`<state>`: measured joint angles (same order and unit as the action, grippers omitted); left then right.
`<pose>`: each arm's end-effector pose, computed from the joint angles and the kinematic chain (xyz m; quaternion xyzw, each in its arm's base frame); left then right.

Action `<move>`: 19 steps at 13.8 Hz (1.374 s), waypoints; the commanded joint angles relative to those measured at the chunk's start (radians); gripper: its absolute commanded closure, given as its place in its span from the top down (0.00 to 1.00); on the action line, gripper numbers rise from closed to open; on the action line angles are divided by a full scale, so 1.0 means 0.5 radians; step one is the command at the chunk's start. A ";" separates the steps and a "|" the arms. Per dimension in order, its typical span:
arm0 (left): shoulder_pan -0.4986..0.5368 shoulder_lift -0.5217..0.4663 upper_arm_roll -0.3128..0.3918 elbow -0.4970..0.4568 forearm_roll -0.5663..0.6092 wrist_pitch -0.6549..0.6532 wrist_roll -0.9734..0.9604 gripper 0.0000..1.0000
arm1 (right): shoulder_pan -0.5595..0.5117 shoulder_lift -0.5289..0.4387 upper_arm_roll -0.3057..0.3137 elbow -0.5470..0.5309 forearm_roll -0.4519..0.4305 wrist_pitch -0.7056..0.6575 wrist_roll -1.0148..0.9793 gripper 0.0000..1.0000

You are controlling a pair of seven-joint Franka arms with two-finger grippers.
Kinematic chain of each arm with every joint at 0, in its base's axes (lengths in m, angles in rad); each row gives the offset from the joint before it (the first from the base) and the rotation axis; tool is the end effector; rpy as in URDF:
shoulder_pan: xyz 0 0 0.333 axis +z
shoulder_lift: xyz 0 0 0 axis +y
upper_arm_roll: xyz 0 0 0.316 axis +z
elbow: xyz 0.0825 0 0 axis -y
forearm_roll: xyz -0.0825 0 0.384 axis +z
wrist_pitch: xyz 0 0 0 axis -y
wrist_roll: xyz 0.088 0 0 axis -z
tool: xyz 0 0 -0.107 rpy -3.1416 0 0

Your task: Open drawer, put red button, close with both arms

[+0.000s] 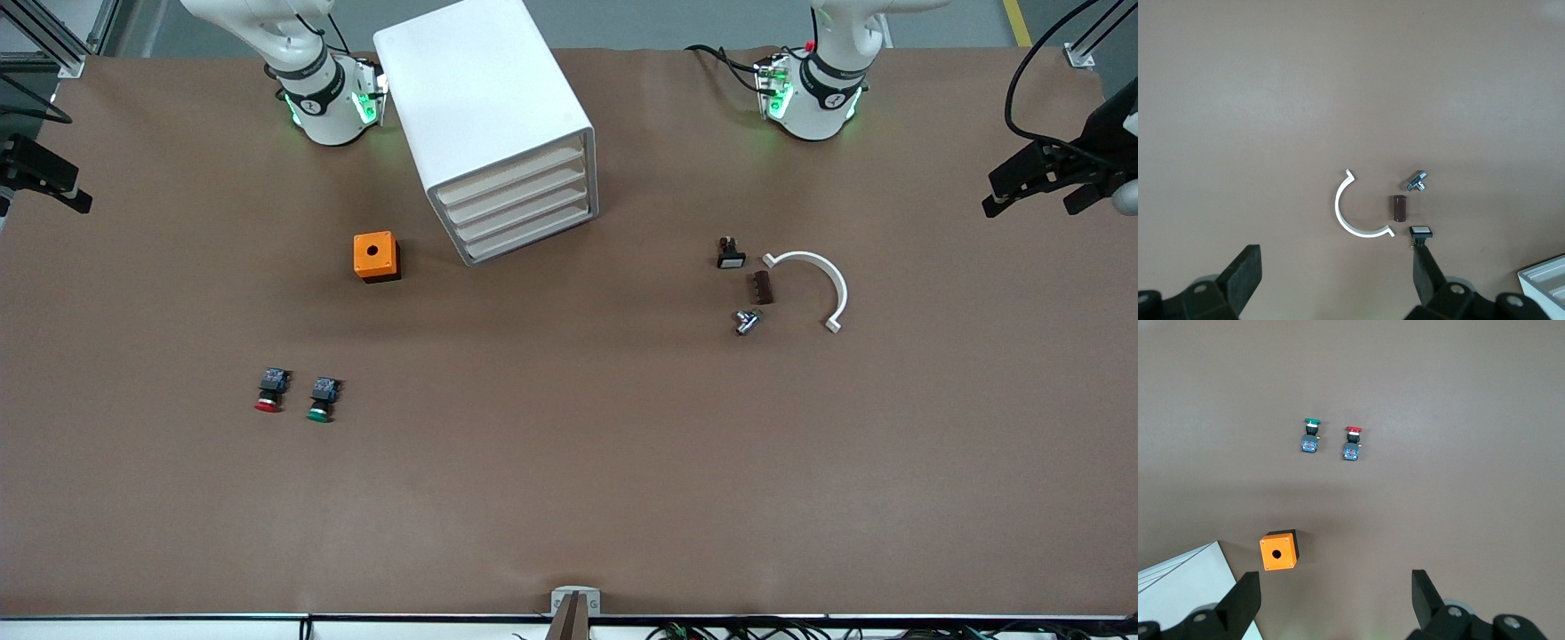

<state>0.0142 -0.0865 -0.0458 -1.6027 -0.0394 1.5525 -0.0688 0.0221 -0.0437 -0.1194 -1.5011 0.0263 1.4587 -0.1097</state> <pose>0.5252 -0.0221 0.6546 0.9995 0.0179 0.0172 0.0186 0.5267 -0.0500 0.6707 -0.9998 -0.0077 -0.0021 0.0155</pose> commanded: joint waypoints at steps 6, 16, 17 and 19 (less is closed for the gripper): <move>0.045 0.026 -0.013 0.030 0.014 -0.025 0.018 1.00 | -0.007 -0.047 -0.019 -0.038 -0.003 -0.003 0.005 1.00; 0.073 0.522 -0.040 0.138 0.002 -0.019 -0.052 1.00 | -0.060 -0.035 -0.016 -0.023 -0.003 0.003 -0.026 1.00; 0.027 0.571 -0.062 0.138 0.002 -0.019 -0.129 1.00 | -0.057 -0.029 -0.016 -0.005 -0.003 0.000 -0.023 1.00; -0.074 0.648 -0.065 0.138 0.005 -0.019 -0.312 1.00 | -0.057 0.001 -0.013 0.017 -0.003 -0.006 -0.005 1.00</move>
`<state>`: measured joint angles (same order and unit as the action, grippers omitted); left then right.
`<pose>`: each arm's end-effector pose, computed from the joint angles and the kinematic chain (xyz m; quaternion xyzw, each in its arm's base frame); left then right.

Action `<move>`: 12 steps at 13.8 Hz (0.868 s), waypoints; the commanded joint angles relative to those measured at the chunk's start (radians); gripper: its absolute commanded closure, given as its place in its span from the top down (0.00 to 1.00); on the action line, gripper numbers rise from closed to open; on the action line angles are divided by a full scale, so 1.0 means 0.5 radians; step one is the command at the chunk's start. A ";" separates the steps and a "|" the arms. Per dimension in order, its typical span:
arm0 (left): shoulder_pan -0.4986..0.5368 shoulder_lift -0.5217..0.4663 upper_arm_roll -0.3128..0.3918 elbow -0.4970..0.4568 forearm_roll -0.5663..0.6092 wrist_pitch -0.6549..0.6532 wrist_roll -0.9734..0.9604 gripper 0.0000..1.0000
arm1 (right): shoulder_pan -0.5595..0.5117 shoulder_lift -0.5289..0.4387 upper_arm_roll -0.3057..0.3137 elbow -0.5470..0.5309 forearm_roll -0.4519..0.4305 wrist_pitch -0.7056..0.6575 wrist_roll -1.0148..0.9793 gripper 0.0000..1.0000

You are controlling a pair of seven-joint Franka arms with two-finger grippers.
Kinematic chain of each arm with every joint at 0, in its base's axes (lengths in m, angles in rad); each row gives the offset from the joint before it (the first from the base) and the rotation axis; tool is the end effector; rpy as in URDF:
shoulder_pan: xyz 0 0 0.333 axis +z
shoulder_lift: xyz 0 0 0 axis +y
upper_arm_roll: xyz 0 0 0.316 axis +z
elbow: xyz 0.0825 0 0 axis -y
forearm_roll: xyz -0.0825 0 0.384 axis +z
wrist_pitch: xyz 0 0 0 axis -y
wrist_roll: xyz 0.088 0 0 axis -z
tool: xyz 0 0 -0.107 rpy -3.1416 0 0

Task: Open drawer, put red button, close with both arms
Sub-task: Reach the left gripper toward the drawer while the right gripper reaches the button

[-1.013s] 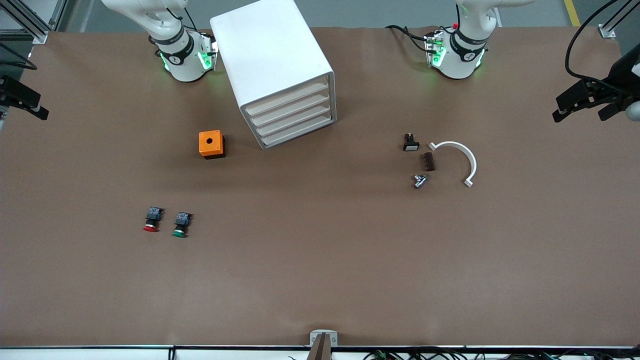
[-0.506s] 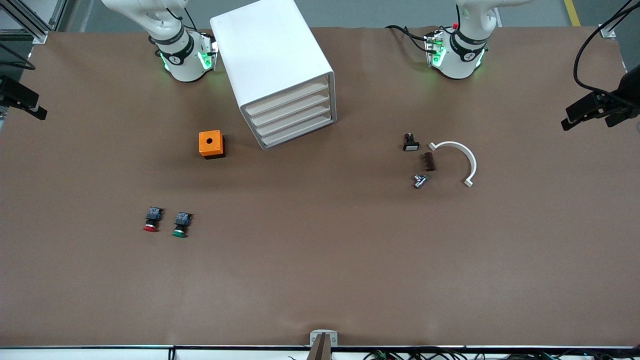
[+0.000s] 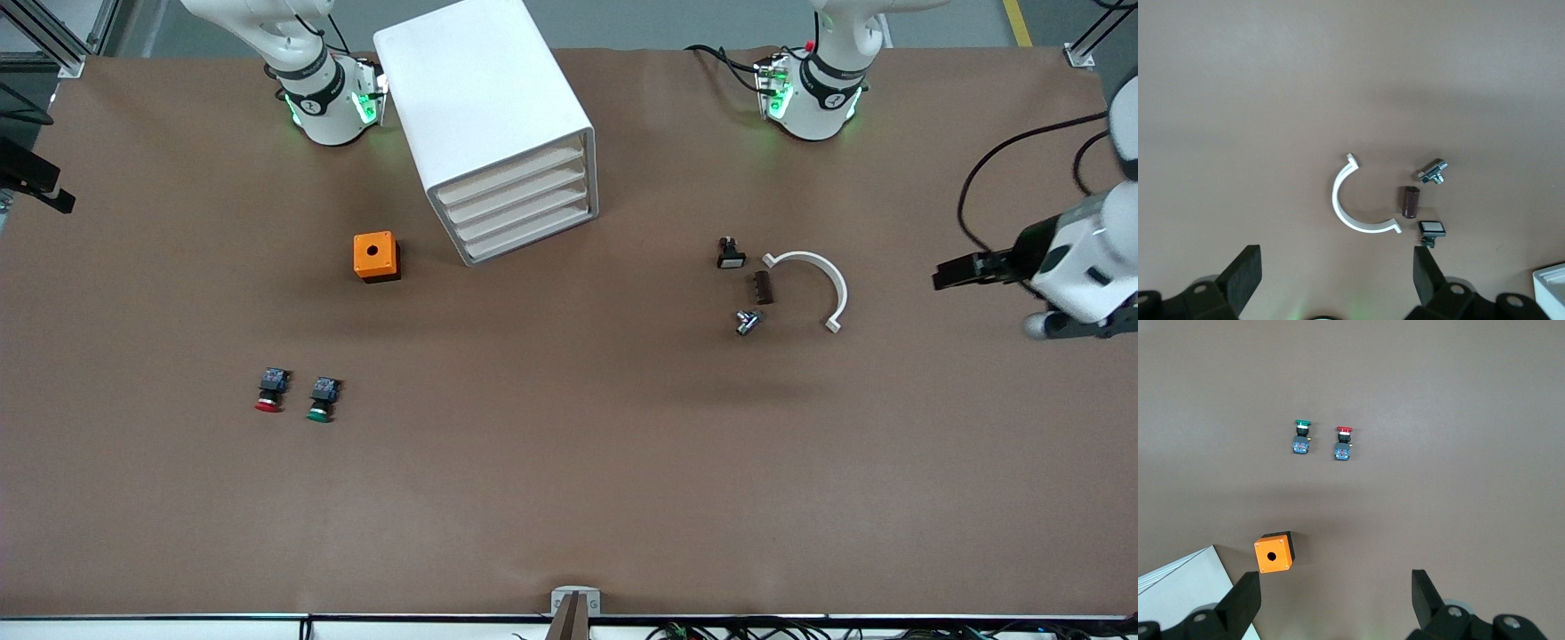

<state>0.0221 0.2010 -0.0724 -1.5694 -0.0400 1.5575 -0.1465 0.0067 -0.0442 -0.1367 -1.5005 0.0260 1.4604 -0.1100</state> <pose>0.5992 -0.0311 0.5081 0.9928 0.0496 -0.1081 0.0166 0.5248 -0.0675 0.6714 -0.9998 0.0085 -0.0037 0.0156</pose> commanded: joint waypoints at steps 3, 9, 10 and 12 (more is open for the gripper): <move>-0.221 0.122 -0.018 0.074 -0.033 -0.029 -0.464 1.00 | -0.041 0.091 0.019 0.019 -0.009 0.036 -0.025 1.00; -0.415 0.414 -0.018 0.310 -0.594 -0.059 -1.154 1.00 | -0.090 0.477 0.013 0.019 -0.175 0.193 -0.025 1.00; -0.443 0.466 -0.018 0.331 -0.707 -0.081 -1.334 1.00 | -0.145 0.554 0.013 0.022 -0.156 0.217 -0.022 1.00; -0.522 0.613 -0.018 0.377 -0.965 -0.087 -1.858 1.00 | -0.176 0.659 0.013 0.022 -0.144 0.370 -0.022 1.00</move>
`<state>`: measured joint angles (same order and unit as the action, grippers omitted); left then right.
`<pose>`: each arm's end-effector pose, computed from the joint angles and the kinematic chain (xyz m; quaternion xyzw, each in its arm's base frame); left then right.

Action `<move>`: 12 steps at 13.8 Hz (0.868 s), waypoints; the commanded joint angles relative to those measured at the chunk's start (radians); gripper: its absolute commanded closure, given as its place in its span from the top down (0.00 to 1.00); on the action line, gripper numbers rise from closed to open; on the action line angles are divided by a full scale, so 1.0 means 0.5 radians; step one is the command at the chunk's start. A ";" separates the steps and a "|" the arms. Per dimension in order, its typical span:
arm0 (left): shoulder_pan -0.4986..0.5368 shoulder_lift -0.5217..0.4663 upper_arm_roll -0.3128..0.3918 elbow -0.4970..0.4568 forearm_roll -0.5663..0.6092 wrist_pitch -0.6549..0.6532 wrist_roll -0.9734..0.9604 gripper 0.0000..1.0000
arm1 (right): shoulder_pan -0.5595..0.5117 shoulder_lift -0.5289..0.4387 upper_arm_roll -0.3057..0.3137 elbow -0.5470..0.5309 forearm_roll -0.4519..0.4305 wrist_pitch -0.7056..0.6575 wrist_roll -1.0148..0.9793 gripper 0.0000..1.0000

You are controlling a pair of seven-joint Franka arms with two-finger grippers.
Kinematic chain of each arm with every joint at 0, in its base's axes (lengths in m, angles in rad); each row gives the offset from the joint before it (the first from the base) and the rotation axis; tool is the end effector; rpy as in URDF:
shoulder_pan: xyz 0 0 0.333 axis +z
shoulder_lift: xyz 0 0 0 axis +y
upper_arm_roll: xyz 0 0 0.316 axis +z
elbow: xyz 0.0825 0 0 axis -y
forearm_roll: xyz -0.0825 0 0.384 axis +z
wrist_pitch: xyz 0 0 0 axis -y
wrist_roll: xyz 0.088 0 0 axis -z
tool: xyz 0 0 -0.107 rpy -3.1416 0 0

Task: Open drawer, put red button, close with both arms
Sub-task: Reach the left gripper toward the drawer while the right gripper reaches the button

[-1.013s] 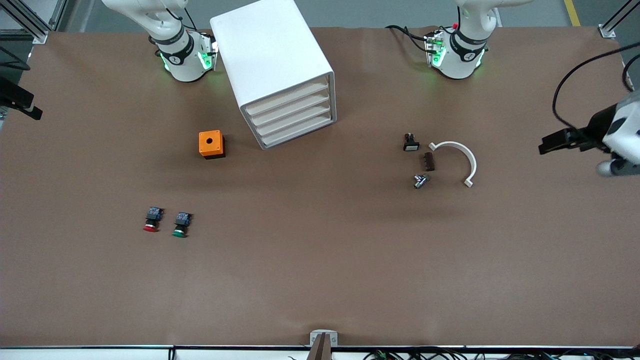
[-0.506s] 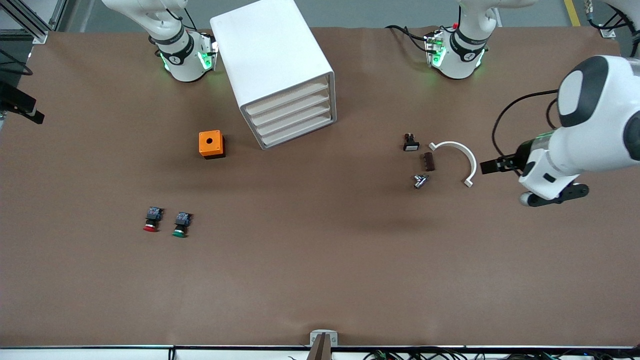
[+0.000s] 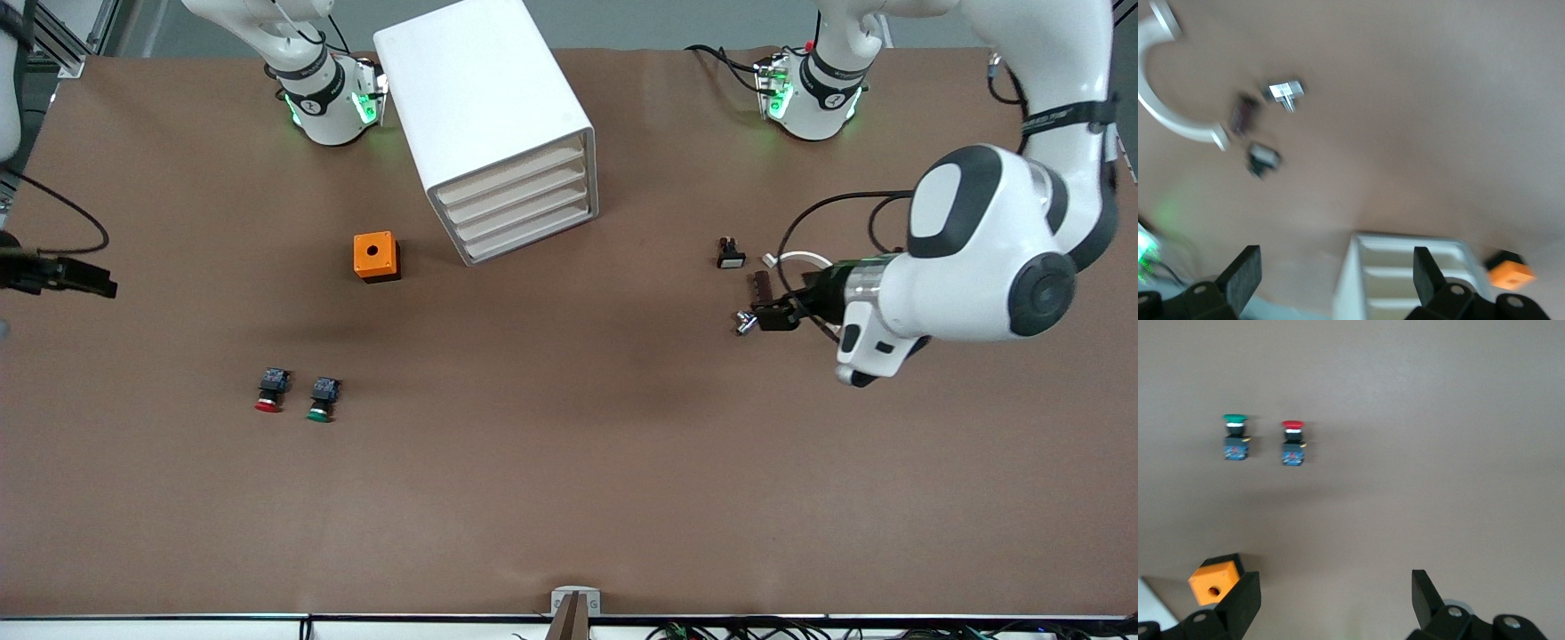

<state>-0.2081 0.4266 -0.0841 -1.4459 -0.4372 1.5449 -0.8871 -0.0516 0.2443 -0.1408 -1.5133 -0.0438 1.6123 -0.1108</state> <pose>0.6107 -0.2233 0.4338 0.9082 0.3103 -0.2605 0.1050 0.6096 -0.1146 0.5124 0.9960 -0.0373 -0.0764 0.0276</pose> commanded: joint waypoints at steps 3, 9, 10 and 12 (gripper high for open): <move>-0.169 0.361 0.002 0.229 -0.398 -0.062 -0.933 1.00 | -0.032 0.159 0.027 0.014 0.093 0.251 0.013 1.00; -0.250 0.628 -0.001 0.232 -0.846 -0.062 -1.719 1.00 | 0.078 0.211 0.030 -0.510 0.278 1.106 0.136 1.00; -0.268 0.656 -0.004 0.229 -0.868 -0.068 -1.802 1.00 | 0.106 0.229 0.030 -0.590 0.281 1.253 0.142 1.00; -0.271 0.739 -0.010 0.229 -0.960 -0.150 -1.968 1.00 | 0.137 0.312 0.036 -0.670 0.284 1.484 0.142 1.00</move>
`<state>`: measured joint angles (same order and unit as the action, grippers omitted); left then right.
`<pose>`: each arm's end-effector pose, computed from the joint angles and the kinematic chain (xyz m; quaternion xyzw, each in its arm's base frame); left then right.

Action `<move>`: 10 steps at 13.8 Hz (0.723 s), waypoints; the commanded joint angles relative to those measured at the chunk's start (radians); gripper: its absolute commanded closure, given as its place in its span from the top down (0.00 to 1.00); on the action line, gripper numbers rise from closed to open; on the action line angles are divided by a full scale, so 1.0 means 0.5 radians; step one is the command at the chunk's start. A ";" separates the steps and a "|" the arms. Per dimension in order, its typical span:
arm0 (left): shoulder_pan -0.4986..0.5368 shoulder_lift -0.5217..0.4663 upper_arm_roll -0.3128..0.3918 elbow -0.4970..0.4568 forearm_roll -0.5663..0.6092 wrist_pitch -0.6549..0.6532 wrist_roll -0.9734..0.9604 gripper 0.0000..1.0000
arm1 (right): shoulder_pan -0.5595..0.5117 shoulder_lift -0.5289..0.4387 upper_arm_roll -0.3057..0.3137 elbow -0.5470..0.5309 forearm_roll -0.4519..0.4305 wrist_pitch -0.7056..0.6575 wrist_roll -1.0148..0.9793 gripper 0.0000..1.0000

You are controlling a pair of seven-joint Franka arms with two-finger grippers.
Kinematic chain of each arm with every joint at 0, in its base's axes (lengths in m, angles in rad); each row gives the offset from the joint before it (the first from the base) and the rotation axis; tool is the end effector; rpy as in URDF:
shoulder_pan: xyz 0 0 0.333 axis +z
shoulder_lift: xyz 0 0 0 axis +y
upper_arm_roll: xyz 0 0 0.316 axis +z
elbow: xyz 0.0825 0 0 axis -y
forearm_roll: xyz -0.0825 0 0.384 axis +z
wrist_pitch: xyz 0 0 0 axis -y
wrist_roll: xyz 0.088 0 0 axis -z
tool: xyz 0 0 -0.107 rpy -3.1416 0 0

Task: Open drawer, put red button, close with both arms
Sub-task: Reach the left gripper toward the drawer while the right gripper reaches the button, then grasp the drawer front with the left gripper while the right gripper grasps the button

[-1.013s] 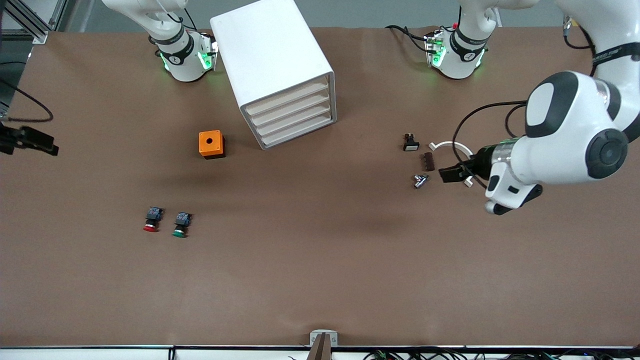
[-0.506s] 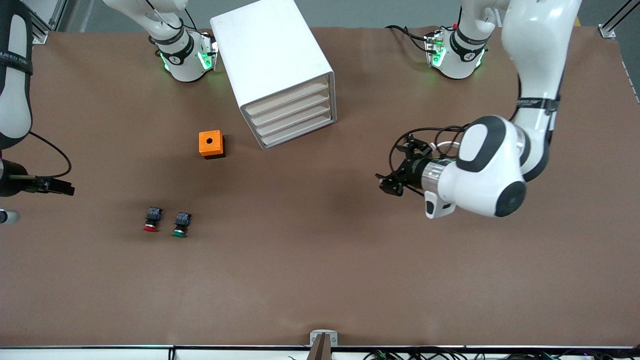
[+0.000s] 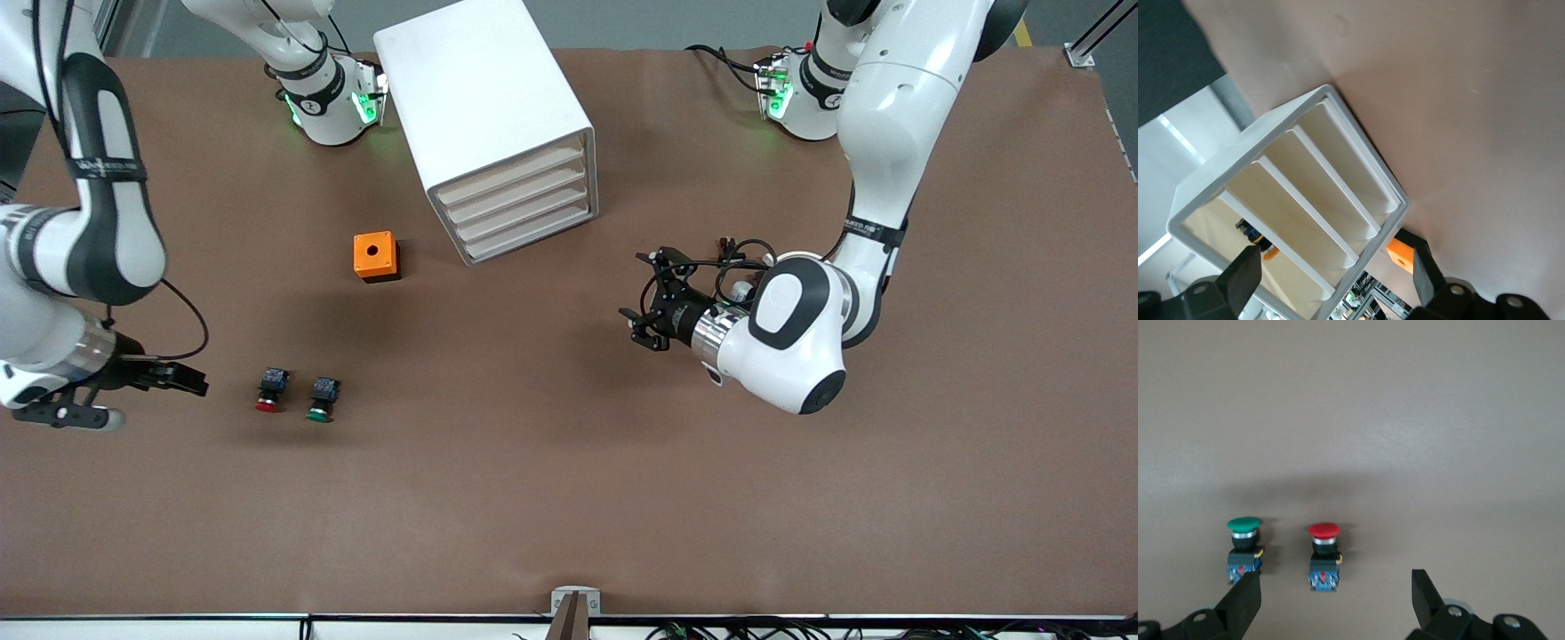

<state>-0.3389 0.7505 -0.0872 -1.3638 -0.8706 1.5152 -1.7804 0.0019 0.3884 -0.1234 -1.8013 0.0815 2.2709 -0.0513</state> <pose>0.5910 -0.3481 0.2824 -0.5999 -0.6151 0.5102 0.0388 0.6492 -0.0708 0.3408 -0.9976 0.0544 -0.0430 0.0054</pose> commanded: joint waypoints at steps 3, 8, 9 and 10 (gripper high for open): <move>-0.015 0.186 -0.016 0.052 -0.204 -0.143 -0.464 0.99 | 0.055 0.174 0.008 -0.140 0.085 0.391 0.038 1.00; -0.058 0.242 -0.114 0.046 -0.284 -0.174 -0.538 0.80 | 0.070 0.281 0.011 -0.284 0.138 0.685 0.038 1.00; -0.086 0.245 -0.114 0.040 -0.287 -0.180 -0.568 0.72 | 0.070 0.297 0.011 -0.309 0.147 0.713 0.038 1.00; -0.107 0.245 -0.114 0.040 -0.290 -0.195 -0.587 0.64 | 0.070 0.297 0.014 -0.330 0.159 0.720 0.038 1.00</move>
<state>-0.3692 0.8620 -0.1471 -1.3628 -0.9926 1.4422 -2.0397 0.0333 0.5424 -0.1201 -1.9344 0.1353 2.6046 -0.0424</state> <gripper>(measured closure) 0.238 0.000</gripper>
